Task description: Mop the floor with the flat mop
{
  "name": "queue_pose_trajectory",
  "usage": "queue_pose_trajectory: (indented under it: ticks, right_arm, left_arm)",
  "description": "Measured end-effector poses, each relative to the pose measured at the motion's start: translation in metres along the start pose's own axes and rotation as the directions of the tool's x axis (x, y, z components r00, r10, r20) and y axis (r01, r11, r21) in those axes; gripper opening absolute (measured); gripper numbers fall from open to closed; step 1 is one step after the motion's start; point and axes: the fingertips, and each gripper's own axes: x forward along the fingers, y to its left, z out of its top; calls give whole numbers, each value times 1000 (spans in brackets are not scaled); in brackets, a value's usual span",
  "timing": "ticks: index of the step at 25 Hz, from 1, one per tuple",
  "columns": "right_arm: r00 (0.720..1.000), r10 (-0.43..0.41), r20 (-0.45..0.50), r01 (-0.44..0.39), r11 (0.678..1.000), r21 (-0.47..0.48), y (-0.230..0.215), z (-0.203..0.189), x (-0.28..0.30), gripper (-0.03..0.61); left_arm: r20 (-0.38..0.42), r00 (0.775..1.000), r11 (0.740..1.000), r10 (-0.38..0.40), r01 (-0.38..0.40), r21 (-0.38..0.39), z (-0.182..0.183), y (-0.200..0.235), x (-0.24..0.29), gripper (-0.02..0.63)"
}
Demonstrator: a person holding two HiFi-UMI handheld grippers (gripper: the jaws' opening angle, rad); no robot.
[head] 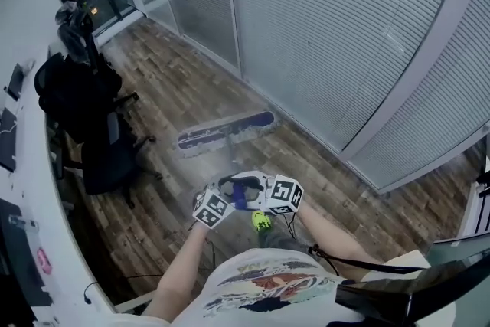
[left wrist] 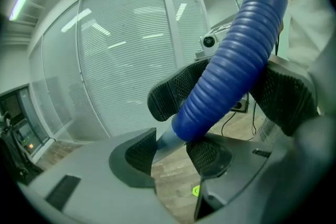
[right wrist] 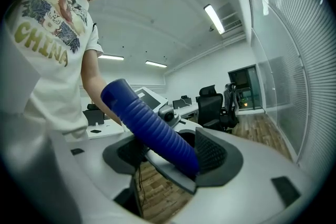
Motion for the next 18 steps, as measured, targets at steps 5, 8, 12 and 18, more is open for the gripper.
queue_pose_trajectory:
  ticks: [5,8,12,18]
  right_arm:
    - [1000,-19,-15,19,1000,-11,114,-27,14,256]
    - [999,-34,-22,34,999,-11,181,-39,15,256]
    - [998,-48,-28,48,999,-6,260,-48,17,256]
    - [997,-71,-31,71,997,1,354,-62,12,257]
  left_arm:
    - [16,1000,1000,-6,6,-3,-32,-96,-62,152]
    - [23,1000,1000,-14,14,3,-43,-154,-95,153]
    - [44,999,1000,-25,26,-10,-52,-221,-139,155]
    - [47,998,999,-42,42,-5,-63,-306,-184,156]
